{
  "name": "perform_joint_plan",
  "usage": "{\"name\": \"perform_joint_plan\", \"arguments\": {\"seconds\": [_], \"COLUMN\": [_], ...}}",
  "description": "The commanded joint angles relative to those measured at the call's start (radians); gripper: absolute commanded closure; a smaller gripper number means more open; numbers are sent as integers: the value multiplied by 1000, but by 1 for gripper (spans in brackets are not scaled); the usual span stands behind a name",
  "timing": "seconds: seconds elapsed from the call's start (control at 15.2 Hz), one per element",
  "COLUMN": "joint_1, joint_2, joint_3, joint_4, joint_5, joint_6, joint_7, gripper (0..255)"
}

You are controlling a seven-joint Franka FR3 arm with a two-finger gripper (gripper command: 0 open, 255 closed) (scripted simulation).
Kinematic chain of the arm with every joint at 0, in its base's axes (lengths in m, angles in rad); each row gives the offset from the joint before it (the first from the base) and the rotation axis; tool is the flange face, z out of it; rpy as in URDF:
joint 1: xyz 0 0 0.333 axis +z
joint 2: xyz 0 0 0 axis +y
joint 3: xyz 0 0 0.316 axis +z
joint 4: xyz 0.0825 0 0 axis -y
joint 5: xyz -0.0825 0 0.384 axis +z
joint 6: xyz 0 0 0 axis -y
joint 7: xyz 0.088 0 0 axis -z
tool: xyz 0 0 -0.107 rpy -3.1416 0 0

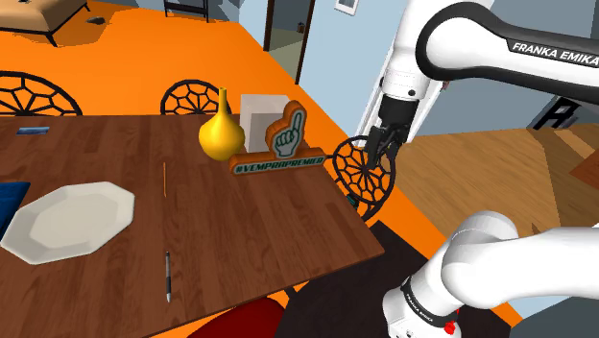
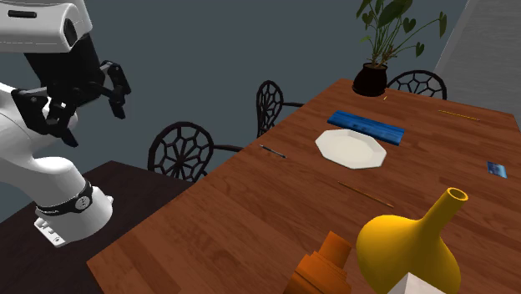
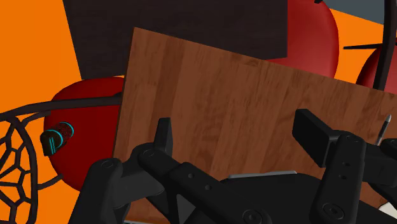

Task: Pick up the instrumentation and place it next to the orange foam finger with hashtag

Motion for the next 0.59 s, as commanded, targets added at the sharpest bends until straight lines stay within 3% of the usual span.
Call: {"name": "perform_joint_plan", "arguments": {"seconds": [0.0, 0.53], "joint_1": [0, 54], "joint_2": [0, 41], "joint_3": [0, 138], "joint_4": [0, -138], "joint_5": [0, 144], "joint_6": [0, 249], "joint_7": [0, 166], "gripper": [0, 0]}}
